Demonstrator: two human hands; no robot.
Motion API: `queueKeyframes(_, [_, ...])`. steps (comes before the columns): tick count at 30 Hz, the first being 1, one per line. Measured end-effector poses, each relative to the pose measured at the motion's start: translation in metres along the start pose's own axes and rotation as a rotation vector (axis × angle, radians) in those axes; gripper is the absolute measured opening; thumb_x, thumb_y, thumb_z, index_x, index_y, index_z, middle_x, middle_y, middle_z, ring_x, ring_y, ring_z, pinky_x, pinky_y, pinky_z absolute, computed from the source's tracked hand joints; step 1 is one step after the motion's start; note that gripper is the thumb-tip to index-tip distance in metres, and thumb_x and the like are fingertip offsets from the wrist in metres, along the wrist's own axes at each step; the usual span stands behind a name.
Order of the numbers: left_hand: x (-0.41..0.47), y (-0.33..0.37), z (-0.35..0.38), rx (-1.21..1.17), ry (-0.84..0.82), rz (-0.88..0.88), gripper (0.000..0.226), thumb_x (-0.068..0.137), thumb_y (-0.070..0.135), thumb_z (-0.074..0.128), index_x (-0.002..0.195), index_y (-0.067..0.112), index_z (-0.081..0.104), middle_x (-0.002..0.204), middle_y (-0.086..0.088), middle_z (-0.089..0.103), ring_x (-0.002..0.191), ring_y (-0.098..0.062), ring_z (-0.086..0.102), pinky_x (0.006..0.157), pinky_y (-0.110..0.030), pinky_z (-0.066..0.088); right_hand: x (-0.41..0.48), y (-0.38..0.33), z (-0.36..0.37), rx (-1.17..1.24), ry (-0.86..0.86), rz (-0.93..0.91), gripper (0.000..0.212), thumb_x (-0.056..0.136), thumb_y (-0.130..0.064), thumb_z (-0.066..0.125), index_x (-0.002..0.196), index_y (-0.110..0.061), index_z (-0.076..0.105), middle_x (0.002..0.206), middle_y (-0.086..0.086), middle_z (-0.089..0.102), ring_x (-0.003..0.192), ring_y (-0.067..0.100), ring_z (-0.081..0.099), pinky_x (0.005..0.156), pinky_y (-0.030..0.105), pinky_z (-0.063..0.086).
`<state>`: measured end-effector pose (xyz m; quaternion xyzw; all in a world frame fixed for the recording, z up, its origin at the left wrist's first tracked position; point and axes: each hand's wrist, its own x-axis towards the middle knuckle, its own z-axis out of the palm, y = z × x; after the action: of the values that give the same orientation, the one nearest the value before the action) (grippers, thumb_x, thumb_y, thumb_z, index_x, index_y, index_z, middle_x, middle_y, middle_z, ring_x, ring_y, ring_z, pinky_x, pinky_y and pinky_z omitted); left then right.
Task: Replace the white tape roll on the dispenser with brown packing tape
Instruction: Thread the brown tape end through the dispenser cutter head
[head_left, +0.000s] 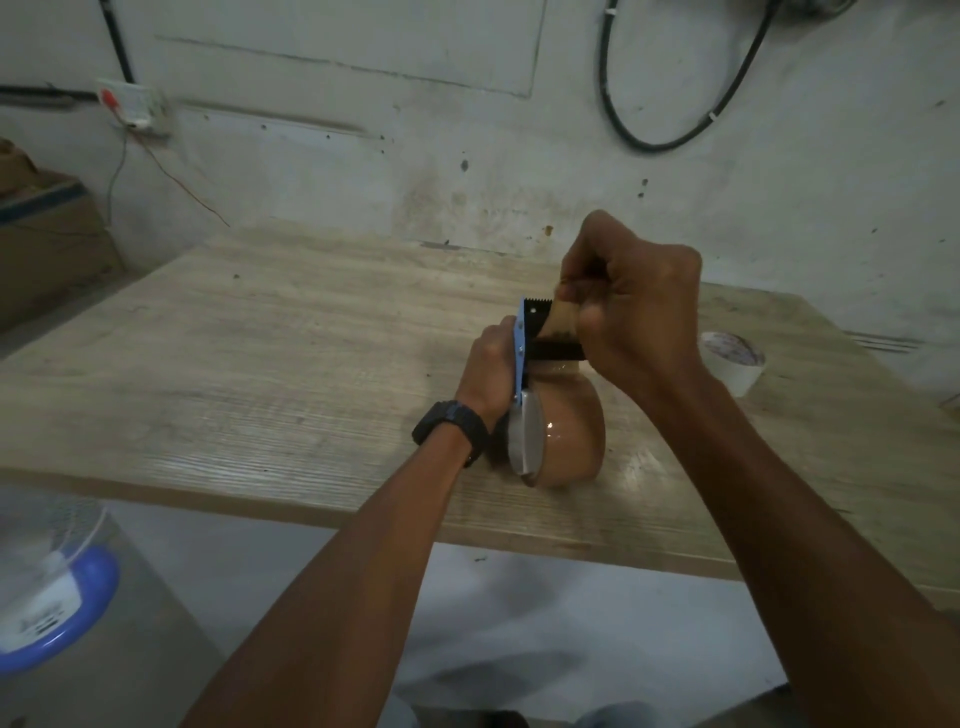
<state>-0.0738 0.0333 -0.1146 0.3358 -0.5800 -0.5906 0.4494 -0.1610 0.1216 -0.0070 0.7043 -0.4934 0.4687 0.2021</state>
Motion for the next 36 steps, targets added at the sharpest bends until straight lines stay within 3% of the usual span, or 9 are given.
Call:
queueKeyframes(6, [-0.007, 0.015, 0.0, -0.123, -0.038, -0.078, 0.08, 0.086, 0.073, 0.039, 0.129, 0.01, 0.062, 0.126, -0.022, 0.065, 0.113, -0.035, 0.063, 0.108, -0.059, 0.044, 0.009, 0.011, -0.006, 0.132, -0.01, 0.239, 0.026, 0.071, 0.006, 0.078, 0.078, -0.015, 0.063, 0.069, -0.009, 0.064, 0.067, 0.006, 0.069, 0.057, 0.025, 0.057])
queueKeyframes(14, [0.002, -0.002, 0.002, -0.065, -0.179, -0.122, 0.118, 0.06, 0.102, 0.033, 0.151, 0.027, 0.039, 0.154, -0.016, 0.045, 0.144, -0.036, 0.039, 0.119, -0.063, 0.026, 0.024, 0.03, -0.005, 0.204, -0.129, 0.482, 0.019, 0.075, 0.006, 0.076, 0.074, -0.011, 0.066, 0.062, 0.002, 0.071, 0.048, -0.001, 0.066, 0.042, 0.012, 0.045])
queueKeyframes(20, [-0.023, 0.021, 0.005, 0.023, -0.26, -0.068, 0.098, 0.037, 0.106, 0.038, 0.106, 0.044, 0.07, 0.107, 0.017, 0.074, 0.105, -0.005, 0.07, 0.088, -0.024, 0.057, 0.028, 0.04, -0.017, 0.156, 0.008, 0.513, 0.013, 0.092, -0.018, 0.067, 0.104, -0.016, 0.072, 0.086, -0.007, 0.072, 0.068, 0.0, 0.067, 0.066, 0.023, 0.058])
queueKeyframes(24, [-0.024, 0.037, 0.005, -0.154, -0.227, -0.056, 0.084, 0.057, 0.089, 0.052, 0.119, 0.032, 0.057, 0.107, 0.015, 0.07, 0.096, -0.006, 0.072, 0.07, -0.019, 0.058, -0.015, 0.023, -0.034, 0.126, 0.235, 0.527, 0.012, 0.096, -0.026, 0.06, 0.106, -0.02, 0.064, 0.095, -0.01, 0.067, 0.081, -0.001, 0.062, 0.068, 0.018, 0.05])
queueKeyframes(27, [-0.021, 0.058, 0.012, -0.298, -0.082, -0.15, 0.047, 0.089, 0.055, 0.048, 0.108, 0.015, 0.062, 0.101, -0.008, 0.075, 0.087, -0.022, 0.074, 0.07, -0.032, 0.063, -0.07, 0.005, -0.024, -0.044, 0.144, 0.369, 0.004, 0.093, -0.021, 0.058, 0.092, -0.021, 0.062, 0.083, -0.008, 0.063, 0.073, 0.012, 0.056, 0.068, 0.028, 0.047])
queueKeyframes(30, [-0.02, 0.072, 0.021, -0.323, 0.056, -0.187, 0.076, 0.074, 0.062, 0.069, 0.12, 0.003, 0.062, 0.114, -0.021, 0.072, 0.101, -0.033, 0.072, 0.088, -0.045, 0.06, -0.096, 0.004, -0.006, -0.165, -0.016, 0.396, 0.026, 0.085, -0.033, 0.062, 0.106, -0.018, 0.063, 0.098, -0.003, 0.065, 0.09, 0.015, 0.056, 0.08, 0.033, 0.05])
queueKeyframes(32, [-0.02, 0.074, 0.027, -0.267, 0.131, -0.223, 0.092, 0.053, 0.075, 0.076, 0.109, 0.003, 0.065, 0.095, -0.015, 0.074, 0.083, -0.029, 0.073, 0.076, -0.041, 0.061, -0.094, 0.002, -0.001, -0.202, -0.099, 0.432, 0.039, 0.087, -0.047, 0.055, 0.113, -0.019, 0.061, 0.108, -0.004, 0.064, 0.101, 0.017, 0.055, 0.089, 0.033, 0.044])
queueKeyframes(34, [-0.023, 0.077, 0.031, -0.178, 0.167, -0.255, 0.081, 0.062, 0.074, 0.072, 0.102, 0.005, 0.065, 0.08, -0.009, 0.07, 0.066, -0.024, 0.068, 0.053, -0.03, 0.055, -0.087, 0.0, -0.004, -0.172, -0.175, 0.447, 0.046, 0.087, -0.059, 0.047, 0.115, -0.025, 0.06, 0.11, -0.01, 0.063, 0.105, 0.011, 0.053, 0.096, 0.029, 0.036])
queueKeyframes(36, [-0.026, 0.08, 0.035, -0.166, 0.166, -0.296, 0.089, 0.065, 0.072, 0.071, 0.119, 0.002, 0.061, 0.094, -0.014, 0.073, 0.069, -0.025, 0.071, 0.047, -0.026, 0.053, -0.082, -0.004, -0.005, -0.118, -0.232, 0.444, 0.037, 0.088, -0.061, 0.046, 0.106, -0.031, 0.057, 0.099, -0.017, 0.061, 0.096, 0.003, 0.054, 0.099, 0.029, 0.033])
